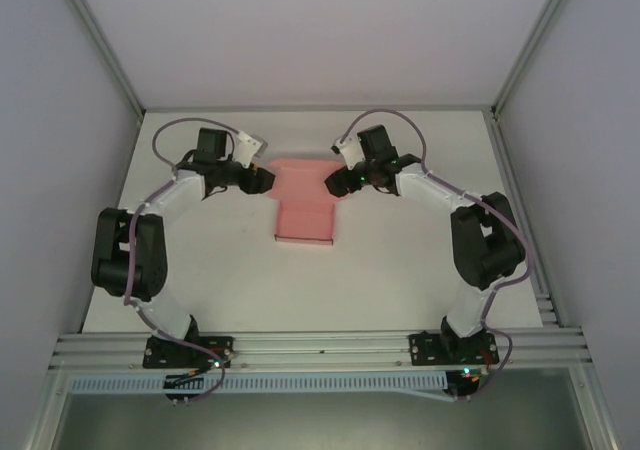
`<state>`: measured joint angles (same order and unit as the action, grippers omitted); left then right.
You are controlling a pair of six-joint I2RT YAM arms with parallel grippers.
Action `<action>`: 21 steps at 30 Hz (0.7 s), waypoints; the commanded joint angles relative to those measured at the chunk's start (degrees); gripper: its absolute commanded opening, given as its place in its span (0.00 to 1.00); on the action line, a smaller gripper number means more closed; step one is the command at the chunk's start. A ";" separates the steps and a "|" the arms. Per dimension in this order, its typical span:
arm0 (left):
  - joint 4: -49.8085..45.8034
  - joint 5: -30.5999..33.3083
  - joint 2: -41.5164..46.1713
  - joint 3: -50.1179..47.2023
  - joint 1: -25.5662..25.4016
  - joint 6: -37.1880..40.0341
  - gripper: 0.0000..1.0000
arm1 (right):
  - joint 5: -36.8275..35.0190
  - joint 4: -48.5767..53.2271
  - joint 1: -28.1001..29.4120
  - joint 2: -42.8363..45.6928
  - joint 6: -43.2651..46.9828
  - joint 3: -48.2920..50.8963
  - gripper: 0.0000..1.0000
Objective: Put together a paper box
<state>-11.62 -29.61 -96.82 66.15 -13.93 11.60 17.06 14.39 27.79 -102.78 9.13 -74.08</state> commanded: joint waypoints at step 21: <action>4.49 11.46 3.67 -1.62 -6.33 -7.44 0.00 | -8.00 0.82 1.88 2.06 -8.97 -0.60 0.05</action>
<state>-10.63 -24.97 -97.25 66.06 -18.85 8.56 15.29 15.92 28.77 -102.65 3.84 -74.96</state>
